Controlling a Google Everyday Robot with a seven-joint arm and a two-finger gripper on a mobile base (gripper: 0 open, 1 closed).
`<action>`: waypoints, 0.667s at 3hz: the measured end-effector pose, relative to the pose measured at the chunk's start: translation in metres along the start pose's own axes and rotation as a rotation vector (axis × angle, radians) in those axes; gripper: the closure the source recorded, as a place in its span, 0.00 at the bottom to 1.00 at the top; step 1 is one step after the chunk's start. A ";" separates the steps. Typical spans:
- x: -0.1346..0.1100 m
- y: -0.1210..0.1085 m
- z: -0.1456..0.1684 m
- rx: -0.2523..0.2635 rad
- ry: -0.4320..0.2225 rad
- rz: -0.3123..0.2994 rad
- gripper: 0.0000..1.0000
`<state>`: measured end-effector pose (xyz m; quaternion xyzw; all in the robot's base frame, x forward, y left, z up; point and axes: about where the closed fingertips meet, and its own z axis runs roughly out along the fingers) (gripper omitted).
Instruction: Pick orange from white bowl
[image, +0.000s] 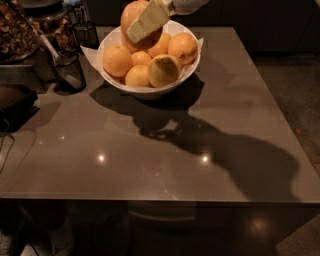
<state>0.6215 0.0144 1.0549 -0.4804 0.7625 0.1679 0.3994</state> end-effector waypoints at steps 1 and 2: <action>0.015 0.031 -0.016 0.058 0.012 0.044 1.00; 0.014 0.031 -0.017 0.058 0.011 0.043 1.00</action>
Offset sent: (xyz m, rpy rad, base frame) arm -0.0284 -0.0046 0.0008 0.0066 -0.0075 -0.0642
